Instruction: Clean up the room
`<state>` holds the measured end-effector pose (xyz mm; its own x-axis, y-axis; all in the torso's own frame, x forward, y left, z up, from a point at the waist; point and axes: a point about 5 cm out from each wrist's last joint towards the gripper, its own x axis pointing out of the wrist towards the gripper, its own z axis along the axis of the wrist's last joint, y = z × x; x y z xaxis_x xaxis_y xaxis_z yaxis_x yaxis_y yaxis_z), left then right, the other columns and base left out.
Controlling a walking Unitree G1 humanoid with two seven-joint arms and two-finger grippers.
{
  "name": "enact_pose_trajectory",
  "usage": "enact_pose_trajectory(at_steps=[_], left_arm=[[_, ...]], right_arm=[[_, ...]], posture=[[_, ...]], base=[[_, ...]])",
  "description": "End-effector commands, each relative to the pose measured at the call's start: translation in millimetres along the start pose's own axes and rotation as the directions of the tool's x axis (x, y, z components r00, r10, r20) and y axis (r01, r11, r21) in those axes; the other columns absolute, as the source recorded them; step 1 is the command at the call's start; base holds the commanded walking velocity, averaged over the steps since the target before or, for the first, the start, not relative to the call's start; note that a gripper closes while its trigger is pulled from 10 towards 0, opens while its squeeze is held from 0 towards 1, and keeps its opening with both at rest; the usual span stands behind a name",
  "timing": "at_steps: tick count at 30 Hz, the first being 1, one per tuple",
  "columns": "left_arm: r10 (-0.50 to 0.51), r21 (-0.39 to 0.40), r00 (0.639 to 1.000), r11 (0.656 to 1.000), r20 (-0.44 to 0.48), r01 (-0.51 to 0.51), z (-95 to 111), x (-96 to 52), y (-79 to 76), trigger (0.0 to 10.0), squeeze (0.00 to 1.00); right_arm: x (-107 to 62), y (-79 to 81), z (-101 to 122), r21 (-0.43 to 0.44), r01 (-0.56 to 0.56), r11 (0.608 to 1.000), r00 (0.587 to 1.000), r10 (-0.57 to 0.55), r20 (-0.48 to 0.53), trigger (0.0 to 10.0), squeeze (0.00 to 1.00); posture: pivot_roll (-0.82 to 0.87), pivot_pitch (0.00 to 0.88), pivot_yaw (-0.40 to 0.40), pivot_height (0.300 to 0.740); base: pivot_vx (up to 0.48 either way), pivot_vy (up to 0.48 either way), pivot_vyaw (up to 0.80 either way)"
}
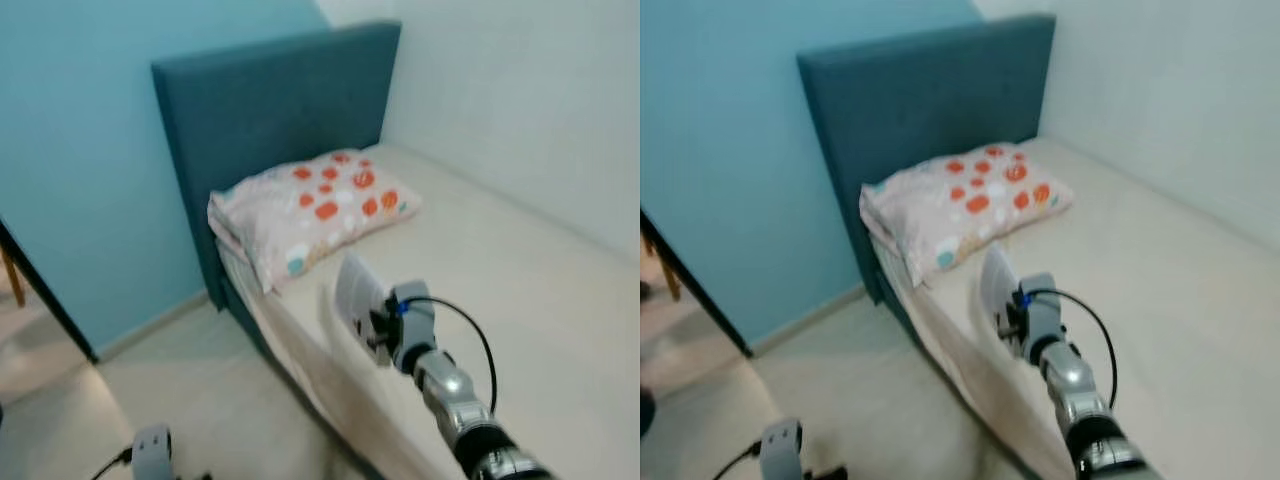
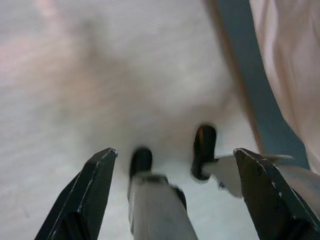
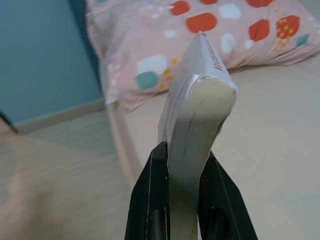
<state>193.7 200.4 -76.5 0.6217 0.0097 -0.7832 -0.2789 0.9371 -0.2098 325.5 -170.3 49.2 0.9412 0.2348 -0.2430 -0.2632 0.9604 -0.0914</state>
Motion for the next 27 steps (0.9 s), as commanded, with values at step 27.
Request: enact_pose_trajectory(at_steps=[27], left_arm=[[0.035, -0.046, 0.999, 0.998, -0.035, -0.036, -9.2, -0.5, -0.5, 10.0, 0.00]], right_arm=[[-10.9, -2.1, -36.5, 0.700, 0.042, 0.713, 0.975, 0.125, -0.186, 10.0, 0.00]], posture=[[-0.21, 0.061, -0.021, 0.740]], base=[[0.125, -0.117, 0.00]])
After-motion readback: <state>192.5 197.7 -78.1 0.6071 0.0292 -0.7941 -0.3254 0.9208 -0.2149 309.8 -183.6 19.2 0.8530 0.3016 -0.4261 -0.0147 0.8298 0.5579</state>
